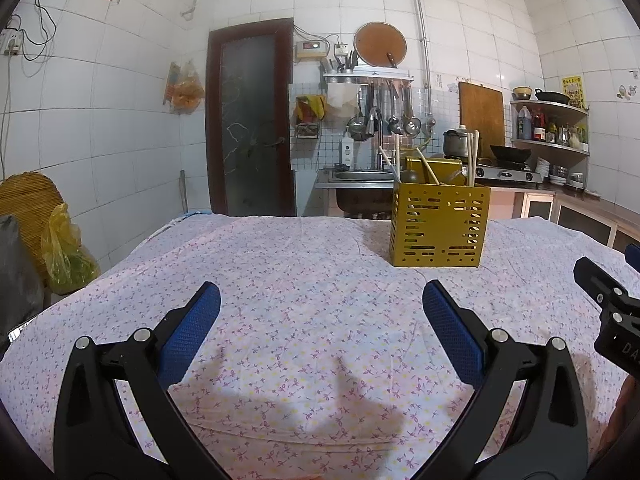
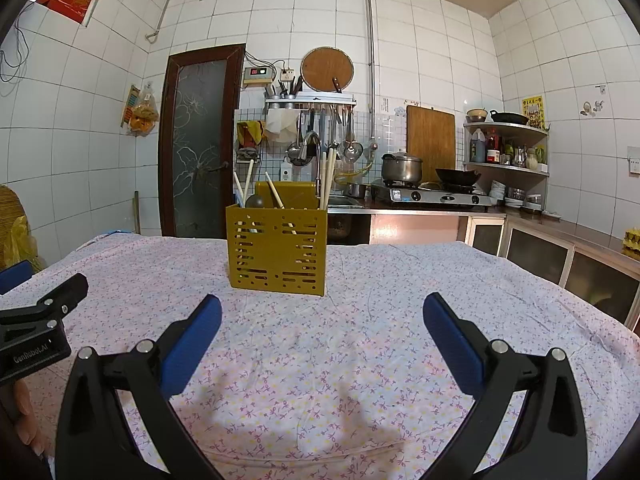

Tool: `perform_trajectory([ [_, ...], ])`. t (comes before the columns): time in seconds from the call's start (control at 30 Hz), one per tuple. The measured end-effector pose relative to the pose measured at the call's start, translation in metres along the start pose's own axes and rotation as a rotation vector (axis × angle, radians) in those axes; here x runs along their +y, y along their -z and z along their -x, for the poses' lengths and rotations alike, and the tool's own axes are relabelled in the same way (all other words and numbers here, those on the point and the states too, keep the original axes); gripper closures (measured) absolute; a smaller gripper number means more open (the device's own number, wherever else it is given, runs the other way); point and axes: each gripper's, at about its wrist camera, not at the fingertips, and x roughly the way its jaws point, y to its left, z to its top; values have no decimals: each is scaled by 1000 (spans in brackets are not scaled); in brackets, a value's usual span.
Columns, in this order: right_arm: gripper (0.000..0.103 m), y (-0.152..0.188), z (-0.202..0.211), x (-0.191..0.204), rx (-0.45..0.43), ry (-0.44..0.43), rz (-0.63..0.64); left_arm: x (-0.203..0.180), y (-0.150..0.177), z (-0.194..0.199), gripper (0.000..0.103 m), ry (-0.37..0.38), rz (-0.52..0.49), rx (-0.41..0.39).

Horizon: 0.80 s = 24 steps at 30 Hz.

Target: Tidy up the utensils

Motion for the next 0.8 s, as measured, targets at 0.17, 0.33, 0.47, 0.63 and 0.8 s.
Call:
perform_trajectory([
  [0.17, 5, 0, 0, 0, -1, 0, 0, -2, 0, 0, 5, 4, -9, -7],
  [0.33, 5, 0, 1, 0, -3, 1, 1, -4, 1, 2, 5, 2, -19, -17],
  [0.47, 5, 0, 1, -1, -4, 3, 1, -3, 1, 2, 5, 3, -17, -17],
  [0.63, 5, 0, 0, -1, -3, 2, 1, -3, 2, 2, 5, 3, -20, -17],
  [0.8, 5, 0, 1, -2, -4, 4, 1, -3, 2, 2, 5, 3, -19, -18],
])
